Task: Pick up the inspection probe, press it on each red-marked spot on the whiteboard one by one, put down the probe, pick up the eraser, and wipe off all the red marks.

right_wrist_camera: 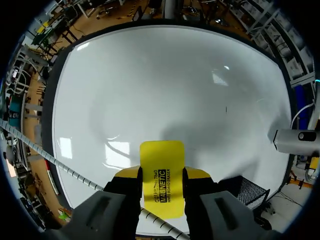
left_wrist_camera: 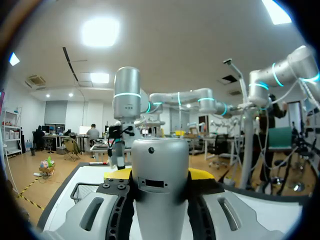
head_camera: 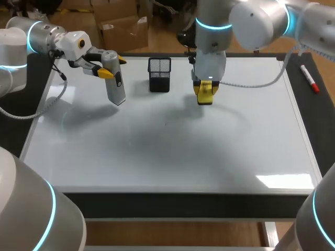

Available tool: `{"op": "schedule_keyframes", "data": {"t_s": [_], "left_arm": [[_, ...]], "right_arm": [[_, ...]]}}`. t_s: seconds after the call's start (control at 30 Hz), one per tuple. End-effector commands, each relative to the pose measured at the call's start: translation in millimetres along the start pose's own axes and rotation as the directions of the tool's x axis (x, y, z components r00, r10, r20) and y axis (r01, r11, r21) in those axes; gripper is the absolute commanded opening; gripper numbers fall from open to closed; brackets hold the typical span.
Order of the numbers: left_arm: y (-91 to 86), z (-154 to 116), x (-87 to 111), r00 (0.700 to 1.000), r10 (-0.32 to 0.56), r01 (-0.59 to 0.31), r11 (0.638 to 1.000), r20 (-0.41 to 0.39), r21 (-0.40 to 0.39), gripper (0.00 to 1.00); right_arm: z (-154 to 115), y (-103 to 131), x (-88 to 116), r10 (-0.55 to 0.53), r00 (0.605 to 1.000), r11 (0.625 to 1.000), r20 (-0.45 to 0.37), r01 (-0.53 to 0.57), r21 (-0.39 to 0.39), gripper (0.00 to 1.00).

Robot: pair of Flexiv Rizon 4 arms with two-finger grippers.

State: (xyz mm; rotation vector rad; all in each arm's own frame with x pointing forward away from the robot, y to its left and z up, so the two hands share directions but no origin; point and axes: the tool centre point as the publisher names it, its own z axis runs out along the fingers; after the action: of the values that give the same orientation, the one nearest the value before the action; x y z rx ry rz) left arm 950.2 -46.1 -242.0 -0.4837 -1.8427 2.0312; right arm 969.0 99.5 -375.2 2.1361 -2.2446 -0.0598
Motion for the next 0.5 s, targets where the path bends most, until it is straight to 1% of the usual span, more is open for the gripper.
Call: {"op": "schedule_keyframes", "data": {"t_s": [0.03, 0.3, 0.5], "left_arm": [[-1.3, -1, -0.9, 1.000, -0.001, 0.001, 1.000, -0.004, -0.001, 0.00], [-1.3, -1, -0.9, 1.000, -0.001, 0.001, 1.000, -0.004, -0.001, 0.00], [-1.3, -1, -0.9, 1.000, -0.001, 0.001, 1.000, -0.004, -0.001, 0.00]], "right_arm": [[7, -22, -9, -0.005, 1.000, 0.999, -0.006, 0.005, -0.047, 0.00], [15, -39, -13, -0.013, 1.000, 0.998, 0.011, 0.013, -0.058, 0.00], [20, -49, -13, -0.014, 1.000, 0.998, 0.025, 0.015, -0.059, 0.00]]}}
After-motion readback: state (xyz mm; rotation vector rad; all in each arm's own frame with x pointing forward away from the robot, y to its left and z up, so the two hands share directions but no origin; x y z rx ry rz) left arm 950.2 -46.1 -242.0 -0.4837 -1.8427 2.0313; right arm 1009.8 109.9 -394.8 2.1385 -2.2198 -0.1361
